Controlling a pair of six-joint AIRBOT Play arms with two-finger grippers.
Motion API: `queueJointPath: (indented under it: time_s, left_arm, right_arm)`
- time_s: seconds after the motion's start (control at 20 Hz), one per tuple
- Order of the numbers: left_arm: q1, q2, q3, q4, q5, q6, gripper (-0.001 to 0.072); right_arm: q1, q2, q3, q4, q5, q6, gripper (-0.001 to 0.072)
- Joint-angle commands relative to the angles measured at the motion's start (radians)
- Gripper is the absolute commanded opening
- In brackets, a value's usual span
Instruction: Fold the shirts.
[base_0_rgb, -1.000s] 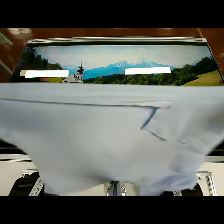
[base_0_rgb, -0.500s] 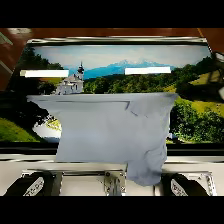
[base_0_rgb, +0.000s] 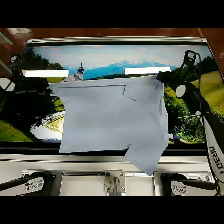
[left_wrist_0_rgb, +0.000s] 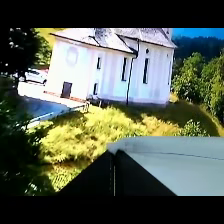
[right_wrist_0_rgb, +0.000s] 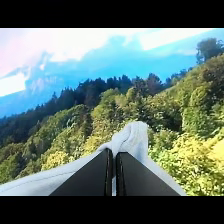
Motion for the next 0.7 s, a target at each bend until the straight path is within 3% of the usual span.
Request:
queueJointPath:
  time_s: [0.0,0.2,0.35,0.5,0.65]
  left_arm:
    - [0.000,-0.121,0.002,-0.099,0.105,-0.003,0.0040]
    - [0.001,-0.191,0.006,-0.184,-0.023,0.023,0.0041]
    - [0.018,-0.188,0.047,-0.159,-0.229,0.172,0.0040]
    - [0.031,-0.188,0.077,-0.072,-0.447,0.178,0.0040]
    - [0.025,-0.212,0.073,-0.069,-0.544,0.131,0.0040]
  right_arm:
    - [-0.004,-0.080,-0.001,0.064,-0.064,0.046,0.0067]
    - [-0.004,-0.084,-0.001,0.095,0.072,0.043,0.0068]
    - [-0.021,-0.009,-0.001,-0.002,0.269,0.040,0.0068]
    - [-0.071,0.067,-0.001,-0.020,0.594,0.041,0.0068]
    - [-0.080,0.056,-0.014,-0.042,0.837,0.045,0.0068]
